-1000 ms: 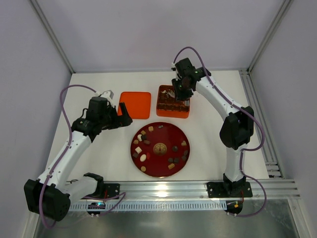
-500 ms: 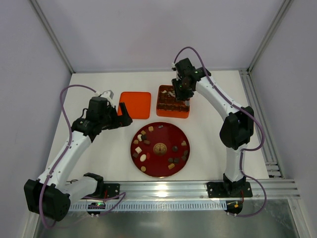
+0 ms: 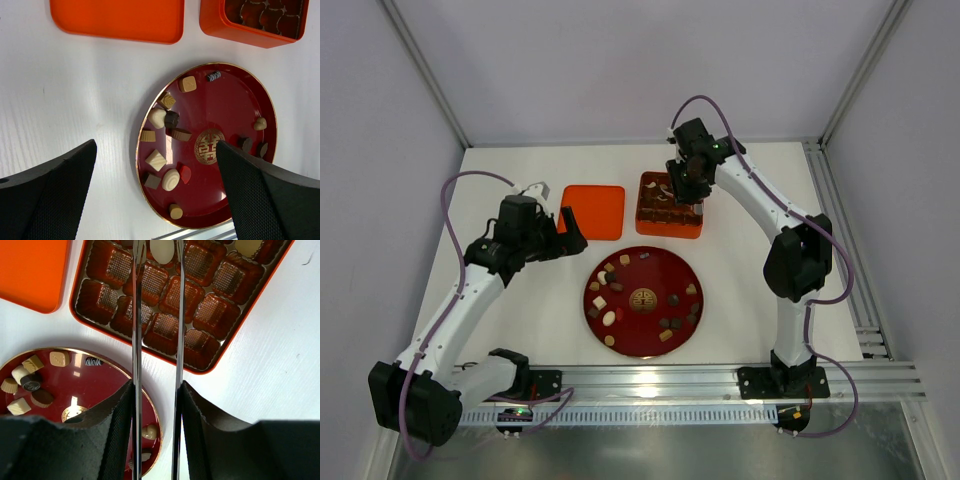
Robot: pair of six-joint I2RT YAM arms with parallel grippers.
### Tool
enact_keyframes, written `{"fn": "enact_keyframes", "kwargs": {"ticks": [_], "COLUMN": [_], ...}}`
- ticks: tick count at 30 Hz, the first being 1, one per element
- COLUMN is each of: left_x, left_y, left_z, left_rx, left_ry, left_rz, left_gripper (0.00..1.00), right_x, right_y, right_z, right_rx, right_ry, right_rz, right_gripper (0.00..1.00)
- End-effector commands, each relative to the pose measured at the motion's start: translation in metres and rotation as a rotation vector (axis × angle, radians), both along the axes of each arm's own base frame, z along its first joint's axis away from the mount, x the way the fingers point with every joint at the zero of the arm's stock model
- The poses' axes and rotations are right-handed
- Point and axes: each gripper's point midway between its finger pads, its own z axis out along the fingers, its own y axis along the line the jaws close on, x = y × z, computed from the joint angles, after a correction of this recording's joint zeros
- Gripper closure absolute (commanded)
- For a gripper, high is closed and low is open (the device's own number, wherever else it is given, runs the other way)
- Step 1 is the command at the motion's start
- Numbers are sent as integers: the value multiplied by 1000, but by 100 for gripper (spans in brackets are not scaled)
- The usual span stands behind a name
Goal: Pack the chocolate
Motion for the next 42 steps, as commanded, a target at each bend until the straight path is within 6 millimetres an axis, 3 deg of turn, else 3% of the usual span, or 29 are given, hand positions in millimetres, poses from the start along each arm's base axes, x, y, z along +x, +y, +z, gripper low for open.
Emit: {"fn": "enact_keyframes", "kwargs": {"ticks": [1, 2, 5, 6, 8, 9, 12, 16, 20, 28, 33, 42], "left_x": [6, 5, 5, 5, 5, 4, 4, 5, 4, 5, 4, 5], "left_y": [0, 0, 0, 0, 0, -1, -2, -1, 0, 2, 2, 3], "left_z": [13, 13, 16, 16, 17, 19, 21, 23, 24, 29, 29, 27], "left_rx": [-9, -10, -11, -15, -19, -26, -36, -40, -44, -55, -59, -56], "left_ry": [-37, -35, -48, -45, -47, -51, -58, -63, -68, -81, -83, -79], "left_rz": [-2, -1, 1, -2, -1, -8, -10, -10, -7, -1, -3, 3], "left_gripper": [0, 0, 0, 0, 0, 0, 0, 0, 0, 0, 0, 0], "right_x": [11, 13, 21, 25, 31, 35, 49, 68, 77, 56, 38, 21], "right_y": [-4, -9, -49, -71, -98, -123, -152, -190, -201, -203, -202, -202], "right_z": [42, 48, 68, 77, 74, 66, 52, 14, -29, -84, -108, -132], "right_rx": [86, 107, 148, 156, 144, 142, 160, 140, 96, 53, 36, 13], "right_ry": [-96, -104, -137, -161, -171, -162, -160, -143, -82, 27, 91, 156], "right_rz": [-7, -16, -105, -158, -224, -296, -390, -536, -596, -617, -610, -602], "right_gripper": [57, 57, 57, 57, 55, 54, 54, 54, 51, 47, 41, 31]}}
